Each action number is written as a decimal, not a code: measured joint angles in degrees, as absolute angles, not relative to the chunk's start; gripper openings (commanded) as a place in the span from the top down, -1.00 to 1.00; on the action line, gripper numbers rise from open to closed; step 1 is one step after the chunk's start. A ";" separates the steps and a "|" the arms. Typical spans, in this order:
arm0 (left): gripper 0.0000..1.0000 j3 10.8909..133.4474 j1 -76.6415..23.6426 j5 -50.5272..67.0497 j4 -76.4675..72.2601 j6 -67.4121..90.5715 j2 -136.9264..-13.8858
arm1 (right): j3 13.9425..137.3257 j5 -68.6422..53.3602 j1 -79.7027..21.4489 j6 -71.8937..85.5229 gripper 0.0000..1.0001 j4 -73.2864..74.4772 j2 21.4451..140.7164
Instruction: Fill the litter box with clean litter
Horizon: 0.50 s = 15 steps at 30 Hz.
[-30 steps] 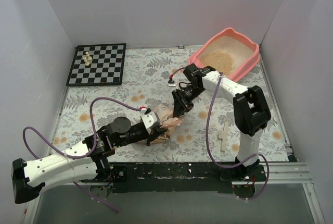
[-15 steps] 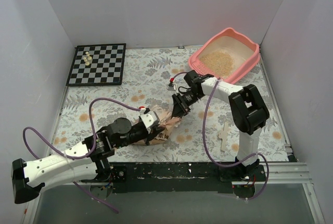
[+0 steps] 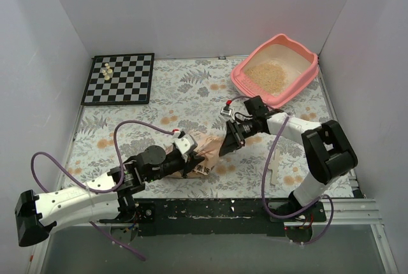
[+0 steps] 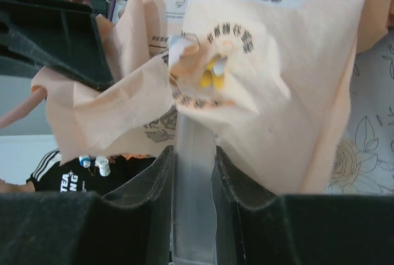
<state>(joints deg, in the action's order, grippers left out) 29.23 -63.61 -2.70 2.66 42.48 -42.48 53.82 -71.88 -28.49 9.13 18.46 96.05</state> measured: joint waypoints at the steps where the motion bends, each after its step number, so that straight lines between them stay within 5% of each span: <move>1: 1.00 28.80 -63.61 -2.85 2.00 42.74 -42.48 | 52.60 -72.03 -28.12 10.63 0.97 16.91 95.00; 15: 1.00 25.76 -63.64 -4.73 -4.64 45.01 -43.13 | 27.09 -71.20 -19.05 35.18 0.97 -9.34 74.50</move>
